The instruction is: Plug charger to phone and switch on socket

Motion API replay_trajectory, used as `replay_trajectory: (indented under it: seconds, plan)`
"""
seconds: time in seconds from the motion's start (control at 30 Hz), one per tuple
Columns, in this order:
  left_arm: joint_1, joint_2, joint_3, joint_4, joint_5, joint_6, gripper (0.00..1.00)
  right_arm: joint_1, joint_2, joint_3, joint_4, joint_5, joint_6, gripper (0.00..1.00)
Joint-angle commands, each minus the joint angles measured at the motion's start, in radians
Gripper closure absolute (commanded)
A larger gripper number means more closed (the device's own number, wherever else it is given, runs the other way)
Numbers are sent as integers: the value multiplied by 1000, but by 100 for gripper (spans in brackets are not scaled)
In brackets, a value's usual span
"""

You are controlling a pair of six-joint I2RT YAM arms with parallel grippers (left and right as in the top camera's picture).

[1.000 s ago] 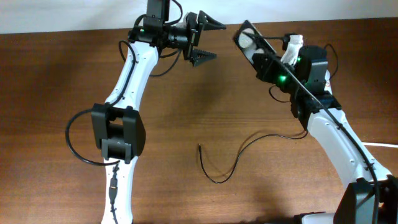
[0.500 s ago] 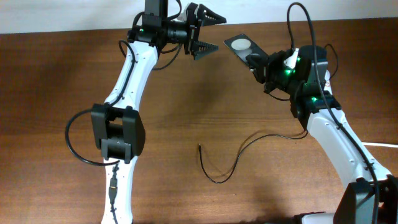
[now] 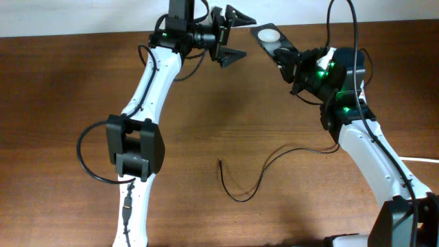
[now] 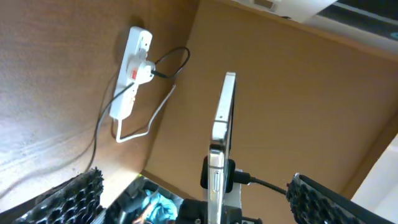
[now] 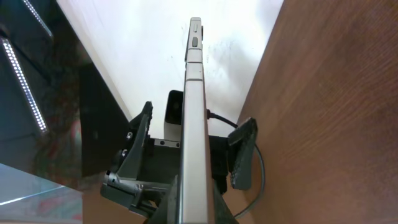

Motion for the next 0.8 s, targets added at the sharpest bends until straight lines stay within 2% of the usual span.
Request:
replay_trajectory:
  seconds: [0.0, 0.07, 0.33, 0.47, 0.77]
  plan:
    - [-30, -19, 20, 2, -46, -119, 1, 9, -5, 20, 16, 8, 11, 96]
    - [-46, -19, 20, 2, -73, -204, 1, 35, -5, 20, 16, 40, 32, 96]
    - [-47, -19, 20, 4, -205, -208, 1, 66, -5, 20, 9, 61, 106, 96]
    - [-47, -19, 20, 103, -207, -208, 1, 68, -5, 19, 8, 56, 141, 96]
    - [-66, -19, 20, 109, -207, -208, 1, 94, -5, 19, 8, 65, 154, 96]
